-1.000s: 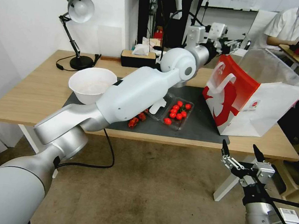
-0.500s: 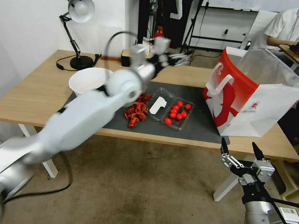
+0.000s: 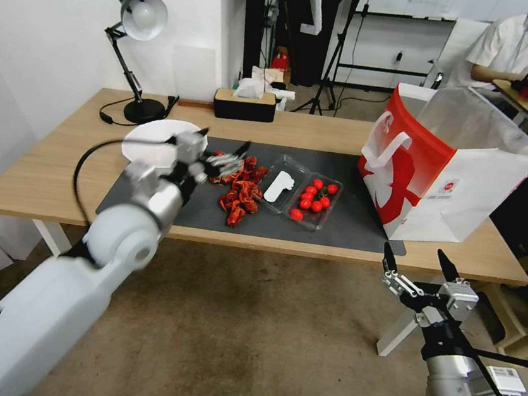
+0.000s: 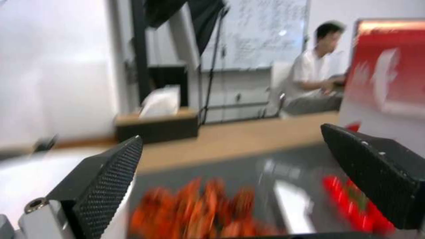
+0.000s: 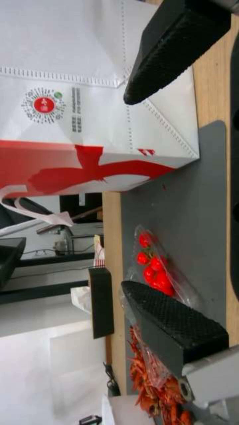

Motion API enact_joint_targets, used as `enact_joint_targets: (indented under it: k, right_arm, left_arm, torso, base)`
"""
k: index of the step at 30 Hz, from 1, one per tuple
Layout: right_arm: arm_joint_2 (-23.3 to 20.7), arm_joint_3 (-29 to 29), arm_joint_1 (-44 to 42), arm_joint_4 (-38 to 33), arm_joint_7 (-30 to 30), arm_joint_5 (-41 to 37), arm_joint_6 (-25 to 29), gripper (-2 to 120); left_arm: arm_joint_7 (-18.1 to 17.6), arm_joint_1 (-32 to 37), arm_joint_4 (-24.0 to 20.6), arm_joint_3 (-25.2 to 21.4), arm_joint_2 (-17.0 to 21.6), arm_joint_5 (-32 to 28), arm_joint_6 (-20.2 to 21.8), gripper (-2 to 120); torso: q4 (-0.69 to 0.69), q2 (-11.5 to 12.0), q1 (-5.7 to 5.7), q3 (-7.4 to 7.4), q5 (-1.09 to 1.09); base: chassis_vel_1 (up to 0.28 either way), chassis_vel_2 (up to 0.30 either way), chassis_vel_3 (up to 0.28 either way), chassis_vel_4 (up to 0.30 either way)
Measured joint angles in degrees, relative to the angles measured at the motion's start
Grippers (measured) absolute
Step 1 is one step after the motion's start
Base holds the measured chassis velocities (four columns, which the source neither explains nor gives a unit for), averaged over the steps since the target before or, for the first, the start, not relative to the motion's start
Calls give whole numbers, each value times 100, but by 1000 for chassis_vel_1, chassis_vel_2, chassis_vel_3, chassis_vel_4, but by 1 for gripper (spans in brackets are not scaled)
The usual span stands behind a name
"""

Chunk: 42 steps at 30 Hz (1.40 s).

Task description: Pick up the trash from the table and place it into the takeout bag.

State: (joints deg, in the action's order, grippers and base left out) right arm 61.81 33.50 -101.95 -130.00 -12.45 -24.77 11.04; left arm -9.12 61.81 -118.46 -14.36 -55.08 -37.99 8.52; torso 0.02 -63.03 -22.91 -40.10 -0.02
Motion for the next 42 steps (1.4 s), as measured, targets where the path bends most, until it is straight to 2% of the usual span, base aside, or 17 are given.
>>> enact_joint_targets:
  k: [1, 3, 4, 7, 8, 10, 12, 15, 26, 34, 42]
  right_arm:
    - [0, 0, 0, 0, 0, 0, 0, 100]
    - [-7, -22, -3, -13, 1, 2, -1, 100]
    - [-7, -22, -3, -13, 1, 2, -1, 100]
    - [-27, -31, -5, -22, 6, 2, -3, 100]
    - [-27, -31, -5, -22, 6, 2, -3, 100]
    - [-37, -31, -9, -22, 12, -2, -3, 100]
    - [-38, -32, -6, -16, 15, -9, -3, 100]
    - [-34, -74, 16, 26, 43, -106, -6, 100]
    - [-117, -113, 73, 292, 296, -278, -183, 100]
    - [-121, -181, 200, 648, 628, -387, -146, 100]
    - [-123, -182, 204, 660, 645, -393, -118, 100]
  left_arm:
    - [0, 0, 0, 0, 0, 0, 0, 100]
    - [-14, 621, -113, -276, -121, 337, -223, 100]
    - [-14, 621, -113, -276, -121, 337, -223, 100]
    - [-107, 1445, -284, -699, -306, 726, -430, 100]
    - [-107, 1445, -284, -699, -306, 726, -430, 100]
    - [-195, 1988, -367, -943, -408, 923, -516, 100]
    - [-240, 2205, -366, -1028, -459, 1025, -589, 100]
    - [-367, 2670, -256, -1190, -651, 1414, -912, 100]
    - [-721, 2905, -133, -1340, -854, 1656, -1034, 100]
    - [-776, 3045, -133, -1253, -1026, 1661, -1023, 100]
    - [-772, 3056, -137, -1240, -1058, 1665, -1024, 100]
  torso:
    - [0, 0, 0, 0, 0]
    - [-3, 0, 0, 0, 2]
    - [-3, 0, 0, 0, 2]
    - [-3, 1, 0, 0, 3]
    - [-3, 1, 0, 0, 3]
    - [0, 0, 0, 0, 3]
    - [0, 0, 0, 0, 4]
    - [-2, 0, 0, 0, 2]
    - [-2, 0, -1, -1, 2]
    - [-1, 0, -1, -1, 3]
    - [-2, 0, -1, -1, 3]
  base:
    - [0, 0, 0, 0]
    - [0, 0, 0, 0]
    - [0, 0, 0, 0]
    - [0, 0, 0, 0]
    - [0, 0, 0, 0]
    - [0, 0, 0, 0]
    - [0, 0, 0, 0]
    - [0, 0, 0, 0]
    - [0, 0, 0, 0]
    - [0, 0, 0, 0]
    - [0, 0, 0, 0]
